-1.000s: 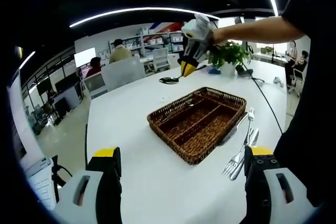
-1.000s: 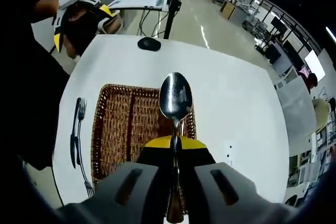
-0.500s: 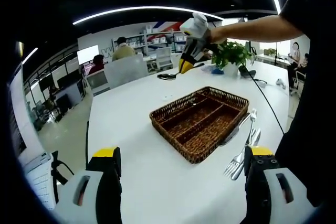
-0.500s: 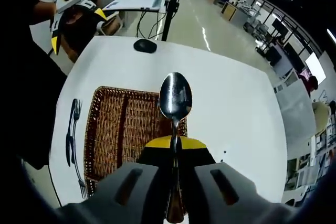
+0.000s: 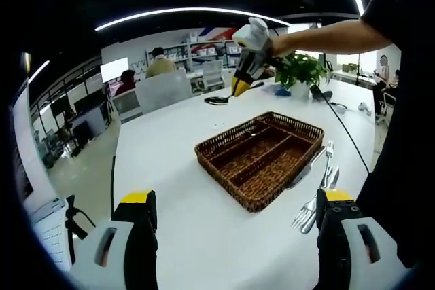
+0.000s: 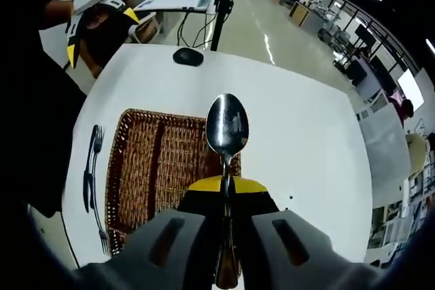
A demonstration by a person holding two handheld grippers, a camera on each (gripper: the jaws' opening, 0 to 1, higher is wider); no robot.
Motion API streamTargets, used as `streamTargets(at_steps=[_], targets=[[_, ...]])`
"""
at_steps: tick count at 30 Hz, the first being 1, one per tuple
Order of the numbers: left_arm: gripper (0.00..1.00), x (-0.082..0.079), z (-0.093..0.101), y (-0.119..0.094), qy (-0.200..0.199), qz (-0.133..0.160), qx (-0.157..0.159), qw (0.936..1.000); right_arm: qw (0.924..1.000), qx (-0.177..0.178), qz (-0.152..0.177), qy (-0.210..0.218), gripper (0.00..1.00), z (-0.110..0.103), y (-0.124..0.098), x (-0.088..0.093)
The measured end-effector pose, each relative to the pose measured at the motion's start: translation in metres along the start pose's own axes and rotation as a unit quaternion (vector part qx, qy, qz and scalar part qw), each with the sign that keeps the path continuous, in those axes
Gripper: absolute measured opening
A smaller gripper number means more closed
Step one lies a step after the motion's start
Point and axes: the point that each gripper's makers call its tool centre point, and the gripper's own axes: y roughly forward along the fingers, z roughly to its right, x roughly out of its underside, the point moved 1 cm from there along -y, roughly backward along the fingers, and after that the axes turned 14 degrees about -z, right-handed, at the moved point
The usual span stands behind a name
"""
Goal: Arrange the knives, forks, and spoons in their matching storage slots by inserting each utensil handle-first until every utensil is classified and aligned in the correct compartment
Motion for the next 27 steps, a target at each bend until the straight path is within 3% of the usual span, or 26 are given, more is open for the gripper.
streamTargets(at_steps=[27], targets=[[0.99,0.014,-0.006,-0.002,-0.018,-0.014,-0.007,0.9997,0.999,-0.034,-0.024,0.013,0.0,-0.014,0.052,0.01]])
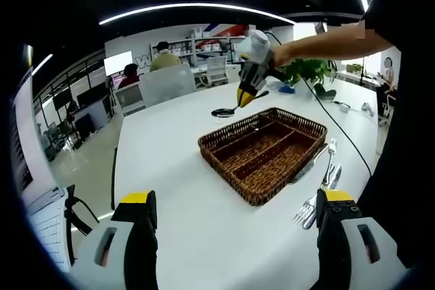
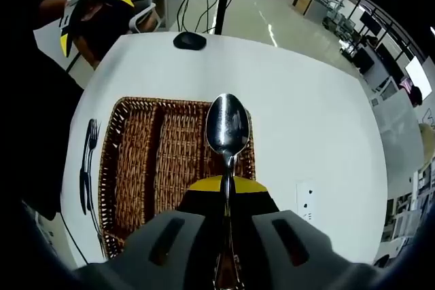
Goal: Arrange the knives, forks, and spoons in their matching storage slots by inserting each utensil handle-first until every utensil is classified and aligned in the correct compartment
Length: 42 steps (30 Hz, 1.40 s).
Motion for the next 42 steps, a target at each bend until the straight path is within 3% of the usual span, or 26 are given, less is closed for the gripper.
streamTargets(at_steps=[15,33,42], targets=[[0.99,0.014,0.0,-0.009,-0.014,-0.009,-0.006,0.9998,0.999,-0.022,-0.03,0.024,0.0,-0.01,0.047,0.014],[0.99,0.028,0.0,-0.021,-0.029,-0.023,-0.019,0.9991,0.9984,-0.033,-0.026,0.038,0.0,-0.009,0.083,0.015],[0.99,0.03,-0.001,-0.025,-0.031,-0.025,-0.024,0.9989,0.9981,-0.033,-0.039,0.036,0.01,-0.015,0.096,0.025]])
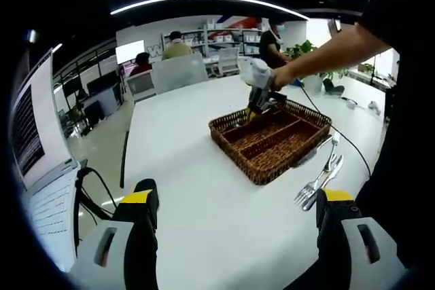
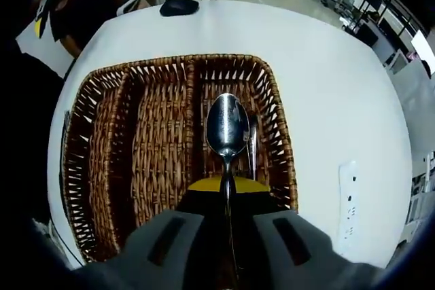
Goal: Arrange the knives, forks, and spoons in their matching storage slots by inserting each utensil handle-first until every utensil is classified and aligned in the correct compartment
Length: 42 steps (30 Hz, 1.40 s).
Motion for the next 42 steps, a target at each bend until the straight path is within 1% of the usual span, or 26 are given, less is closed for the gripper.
streamTargets(at_steps=[2,3,4,7,8,10,11,14,15,16,17,18,19,21,22,24,25,26,27,30,32,34,36,37,40,42], targets=[[0.99,0.0,0.001,0.0,0.001,-0.001,0.0,1.0,1.0,-0.003,-0.002,0.002,0.02,-0.001,0.001,0.001],[0.99,0.0,0.002,0.0,0.003,-0.001,0.0,1.0,1.0,0.003,0.0,-0.001,0.02,0.0,0.001,0.002],[0.99,-0.001,0.002,0.0,0.003,-0.001,0.0,1.0,1.0,0.001,0.002,-0.009,0.03,-0.001,0.001,0.002],[0.99,-0.003,0.004,-0.001,0.006,0.001,0.001,1.0,0.9998,0.005,0.009,-0.016,0.04,-0.001,-0.003,0.001],[0.99,-0.004,0.004,-0.001,0.007,0.001,0.001,1.0,0.9996,0.012,0.013,-0.02,0.07,0.001,-0.005,0.0],[0.99,-0.005,0.004,-0.002,0.008,0.003,0.002,1.0,0.9994,0.012,0.014,-0.03,0.12,0.0,-0.01,0.0],[0.99,-0.006,0.005,-0.002,0.007,0.005,0.002,1.0,0.9993,0.019,0.018,-0.028,0.14,0.003,-0.015,-0.001],[0.99,-0.006,0.005,-0.003,0.009,0.007,0.002,0.9999,0.9978,0.036,0.051,-0.025,0.24,0.01,-0.033,-0.011],[0.99,-0.006,0.005,-0.003,0.01,0.006,0.002,0.9999,0.9971,0.04,0.061,-0.024,0.29,0.012,-0.037,-0.014],[0.99,-0.006,0.005,-0.003,0.01,0.006,0.002,0.9999,0.9964,0.044,0.07,-0.021,0.39,0.014,-0.043,-0.017],[0.99,-0.006,0.006,-0.003,0.012,0.006,0.003,0.9999,0.9956,0.047,0.08,-0.019,0.47,0.015,-0.048,-0.02],[0.99,-0.006,0.007,-0.003,0.013,0.006,0.003,0.9999,0.9938,0.054,0.098,-0.006,0.55,0.02,-0.061,-0.027],[0.99,-0.007,0.008,-0.003,0.014,0.007,0.004,0.9999,0.9926,0.061,0.105,-0.001,0.66,0.023,-0.07,-0.029],[0.99,-0.01,0.01,-0.002,0.017,0.012,0.006,0.9998,0.9902,0.067,0.122,0.005,0.8,0.026,-0.078,-0.035],[0.99,-0.013,0.012,-0.001,0.021,0.016,0.007,0.9996,0.9866,0.084,0.139,0.011,0.89,0.031,-0.09,-0.039],[0.99,-0.014,0.014,-0.001,0.023,0.017,0.009,0.9995,0.9842,0.095,0.149,0.016,0.99,0.035,-0.096,-0.041],[0.99,-0.016,0.015,0.0,0.026,0.019,0.01,0.9994,0.9805,0.109,0.159,0.038,0.99,0.039,-0.109,-0.04],[0.99,-0.018,0.017,0.001,0.029,0.021,0.012,0.9993,0.9783,0.128,0.156,0.048,0.99,0.043,-0.118,-0.035],[0.99,-0.02,0.018,0.001,0.031,0.024,0.012,0.9991,0.9761,0.139,0.156,0.059,1.0,0.044,-0.124,-0.031],[0.99,-0.025,0.019,0.001,0.034,0.033,0.012,0.9988,0.9692,0.149,0.176,0.085,1.0,0.041,-0.139,-0.024],[0.99,-0.031,0.022,0.003,0.04,0.039,0.014,0.9983,0.9608,0.164,0.193,0.113,1.0,0.038,-0.155,-0.015],[0.99,-0.034,0.024,0.004,0.043,0.042,0.017,0.998,0.9579,0.17,0.195,0.125,1.0,0.036,-0.161,-0.009],[0.99,-0.039,0.025,0.006,0.043,0.05,0.02,0.9976,0.9525,0.177,0.205,0.139,1.0,0.03,-0.171,0.0],[0.99,-0.042,0.026,0.008,0.043,0.054,0.022,0.9974,0.95,0.178,0.209,0.149,1.0,0.022,-0.177,0.007],[0.99,-0.049,0.03,0.008,0.046,0.062,0.027,0.9966,0.9452,0.191,0.21,0.161,1.0,0.01,-0.186,0.021],[0.99,-0.053,0.033,0.009,0.052,0.065,0.031,0.9961,0.9426,0.19,0.213,0.172,1.0,0.002,-0.189,0.029]])
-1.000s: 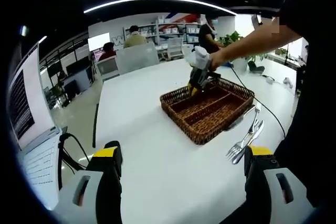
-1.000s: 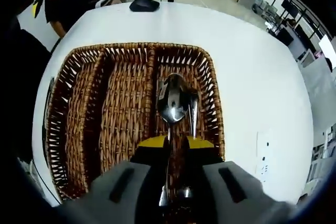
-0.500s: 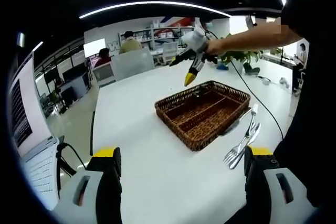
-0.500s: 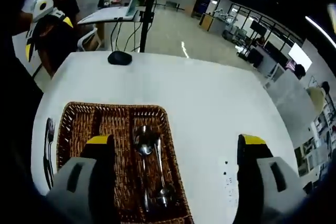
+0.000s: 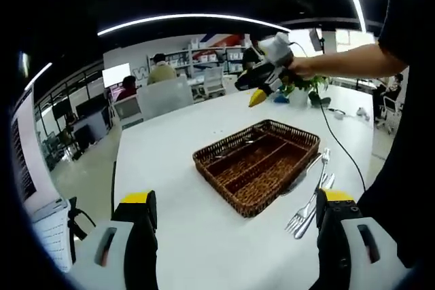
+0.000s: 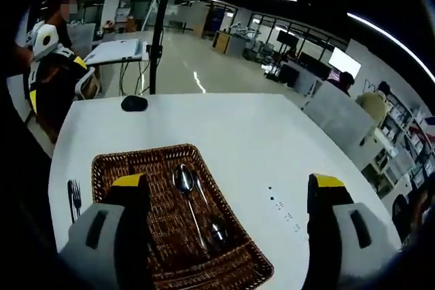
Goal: Arrange the knives, forks, and spoons in their matching storage slots by inserting each utensil handle-first until every utensil is classified and aligned in the correct compartment
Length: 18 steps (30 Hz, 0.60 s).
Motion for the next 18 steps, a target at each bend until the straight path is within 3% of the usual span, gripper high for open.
streamTargets(at_steps=[4,9,10,16,18], targets=[[0.99,-0.007,0.002,0.003,0.006,0.008,0.007,0.9999,0.9988,-0.017,0.003,0.045,1.0,-0.018,-0.018,0.019],[0.99,-0.013,0.002,0.007,0.002,0.017,0.013,0.9998,0.9985,0.001,0.006,0.054,1.0,-0.027,-0.032,0.034],[0.99,-0.017,0.001,0.013,0.004,0.019,0.015,0.9997,0.9972,0.007,0.004,0.074,1.0,-0.039,-0.045,0.051],[0.99,-0.021,0.003,0.019,0.016,0.021,0.019,0.9995,0.9891,0.031,0.023,0.142,1.0,-0.05,-0.075,0.074],[0.99,-0.022,0.004,0.02,0.017,0.021,0.02,0.9994,0.9889,0.038,0.023,0.142,1.0,-0.054,-0.082,0.081]])
